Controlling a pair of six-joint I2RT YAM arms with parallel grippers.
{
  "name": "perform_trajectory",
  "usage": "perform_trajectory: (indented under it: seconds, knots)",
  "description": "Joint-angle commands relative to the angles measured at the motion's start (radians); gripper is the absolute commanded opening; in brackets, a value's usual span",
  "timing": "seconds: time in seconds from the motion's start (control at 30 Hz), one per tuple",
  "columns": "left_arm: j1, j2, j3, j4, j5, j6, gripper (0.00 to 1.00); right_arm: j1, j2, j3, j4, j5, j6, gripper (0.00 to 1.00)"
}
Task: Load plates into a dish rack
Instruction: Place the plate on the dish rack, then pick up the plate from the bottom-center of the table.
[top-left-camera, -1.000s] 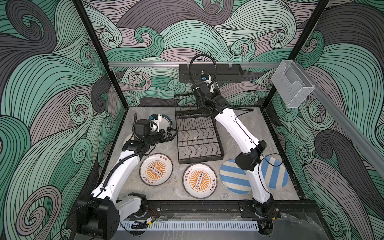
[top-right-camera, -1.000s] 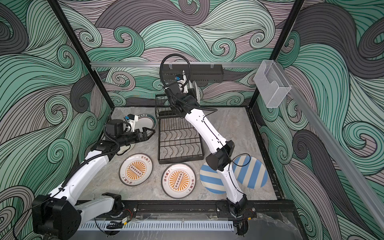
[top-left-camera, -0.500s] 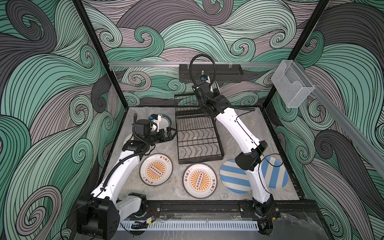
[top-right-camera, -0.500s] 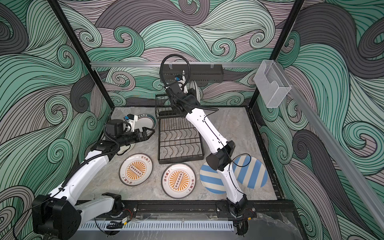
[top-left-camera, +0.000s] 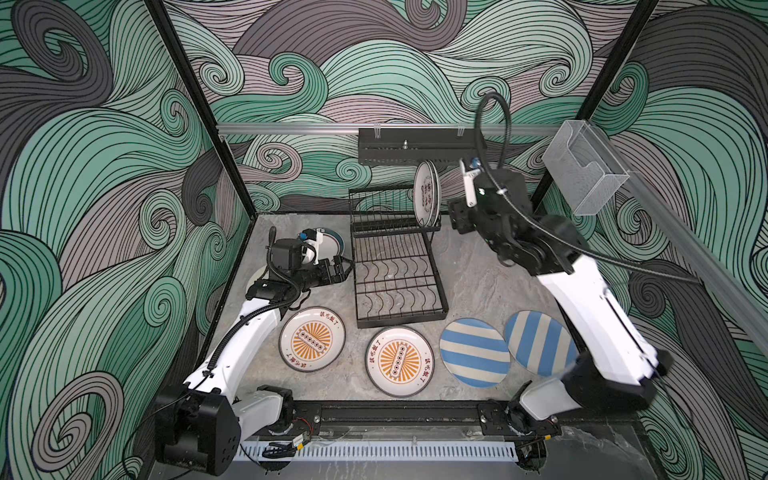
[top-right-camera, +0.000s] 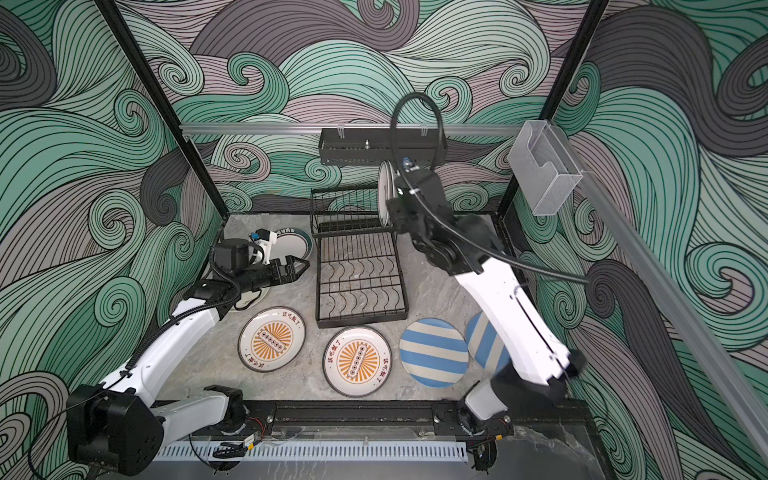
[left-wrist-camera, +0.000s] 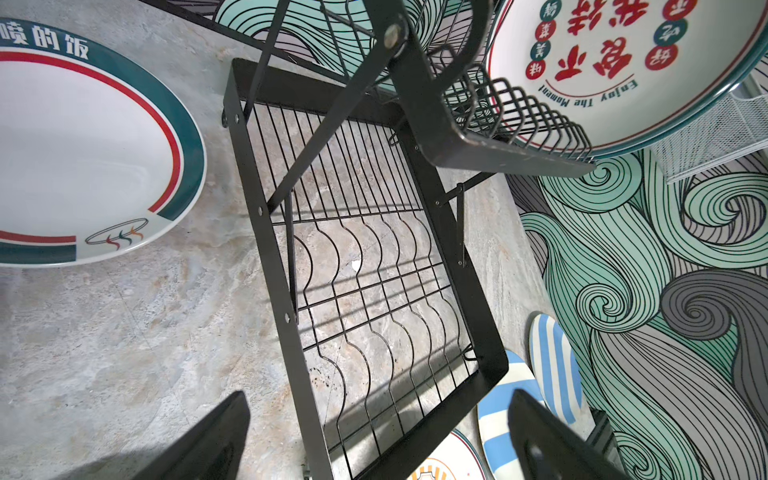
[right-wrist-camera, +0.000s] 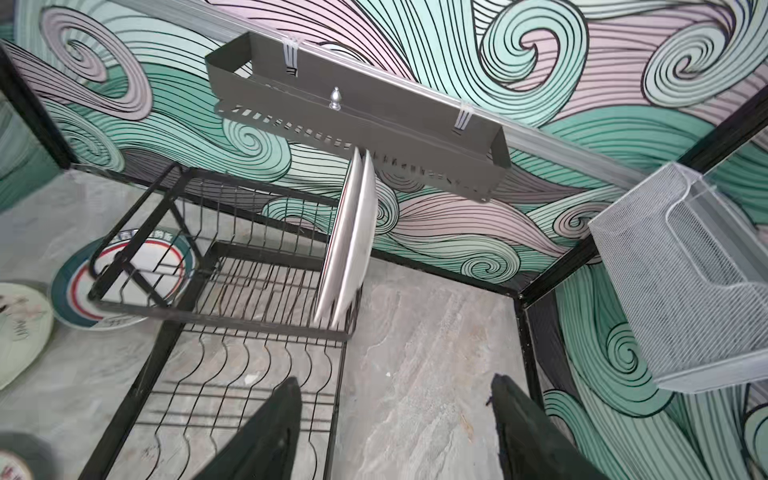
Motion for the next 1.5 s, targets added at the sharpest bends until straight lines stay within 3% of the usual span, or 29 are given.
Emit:
perform_trajectory:
  seconds: [0.0,0.13,0.3,0.6,0.9,1.03,1.47]
  knots:
    - [-0.014,0.025,0.022,0.001,0.011,0.01,0.99,-0.068,-0.153,-0.292,-0.018,-0.245,0.098,0.73]
    - [-0.026,0.04,0.009,-0.004,0.016,0.007,0.99,-0.148,-0.345,-0.668,0.034,-0.476,0.166,0.72]
    - [-0.033,0.017,-0.068,-0.006,0.021,-0.012,0.99,-0.159,-0.46,-1.001,0.135,-0.687,0.228,0.65]
    - [-0.092,-0.072,-0.303,0.03,0.034,-0.061,0.99,-0.145,-0.497,-1.261,0.311,-1.048,0.275,0.63]
    - [-0.182,-0.252,-0.396,-0.15,-0.004,-0.109,0.99,-0.052,-0.451,-1.375,0.357,-0.994,0.432,0.59]
    - [-0.213,-0.302,-0.452,-0.125,0.02,-0.152,0.99,-0.031,-0.417,-1.408,0.38,-1.013,0.449,0.57]
    - [-0.328,-0.279,-0.527,-0.01,0.027,-0.241,0.99,-0.01,-0.3,-1.453,0.539,-1.039,0.444,0.52]
